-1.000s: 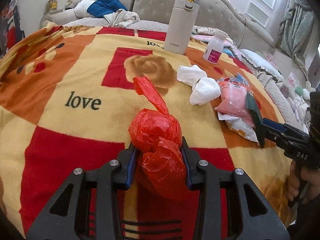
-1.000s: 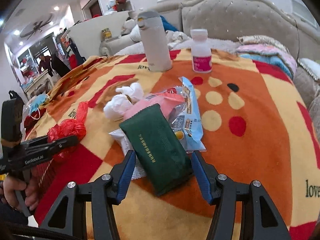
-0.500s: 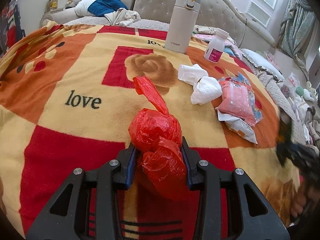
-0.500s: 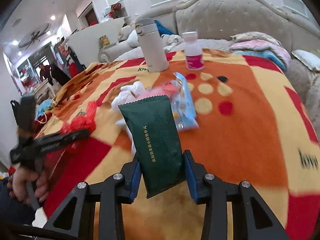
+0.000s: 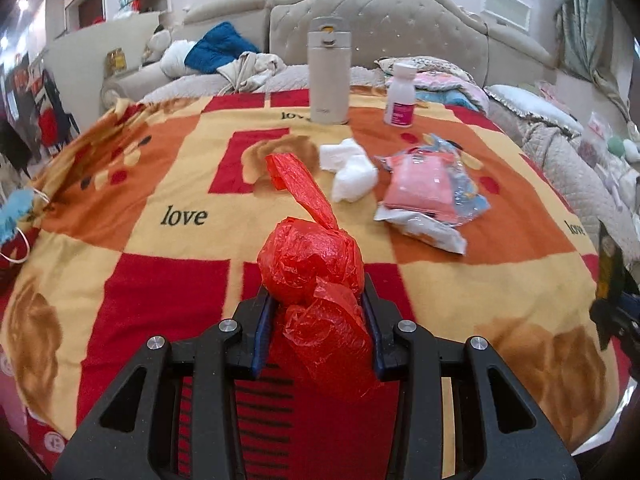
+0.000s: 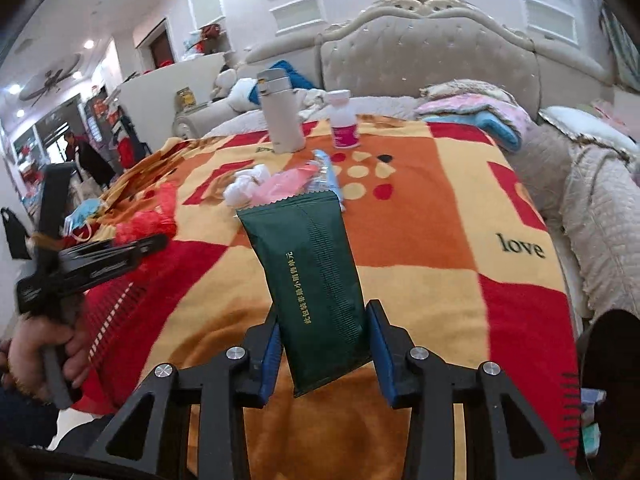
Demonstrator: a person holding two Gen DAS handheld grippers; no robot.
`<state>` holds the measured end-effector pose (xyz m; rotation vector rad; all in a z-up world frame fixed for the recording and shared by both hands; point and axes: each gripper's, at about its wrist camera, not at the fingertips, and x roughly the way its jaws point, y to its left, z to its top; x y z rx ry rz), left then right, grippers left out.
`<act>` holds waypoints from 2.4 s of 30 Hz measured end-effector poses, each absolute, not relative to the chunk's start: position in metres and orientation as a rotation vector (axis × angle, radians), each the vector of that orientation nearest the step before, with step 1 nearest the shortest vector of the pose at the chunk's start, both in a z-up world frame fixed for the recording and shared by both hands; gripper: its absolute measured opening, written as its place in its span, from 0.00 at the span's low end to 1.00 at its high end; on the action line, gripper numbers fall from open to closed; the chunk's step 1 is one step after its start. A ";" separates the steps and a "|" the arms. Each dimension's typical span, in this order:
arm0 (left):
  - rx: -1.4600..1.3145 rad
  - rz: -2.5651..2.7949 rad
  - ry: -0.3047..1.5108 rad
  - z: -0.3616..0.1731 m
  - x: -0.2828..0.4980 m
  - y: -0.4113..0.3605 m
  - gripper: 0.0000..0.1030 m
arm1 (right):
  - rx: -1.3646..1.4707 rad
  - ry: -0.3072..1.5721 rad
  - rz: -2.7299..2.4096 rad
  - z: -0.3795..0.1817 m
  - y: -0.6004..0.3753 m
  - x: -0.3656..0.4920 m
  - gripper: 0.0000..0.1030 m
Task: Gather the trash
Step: 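Carry the red bag and green pouch over the black bin and release both, then move both open grippers back over the remaining items on the blanket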
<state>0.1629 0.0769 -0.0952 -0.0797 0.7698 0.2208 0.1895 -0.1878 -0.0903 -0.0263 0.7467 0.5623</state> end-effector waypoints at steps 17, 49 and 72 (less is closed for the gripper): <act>-0.006 0.197 0.777 -0.101 0.161 0.038 0.35 | 0.008 0.728 0.497 -0.085 -0.209 0.190 0.37; 0.189 -0.181 0.635 -0.038 0.206 -0.101 0.35 | 0.232 0.678 0.162 -0.079 -0.379 0.175 0.37; 0.317 -0.736 0.824 -0.107 0.231 -0.328 0.46 | 0.313 0.832 -0.151 -0.116 -0.485 0.181 0.40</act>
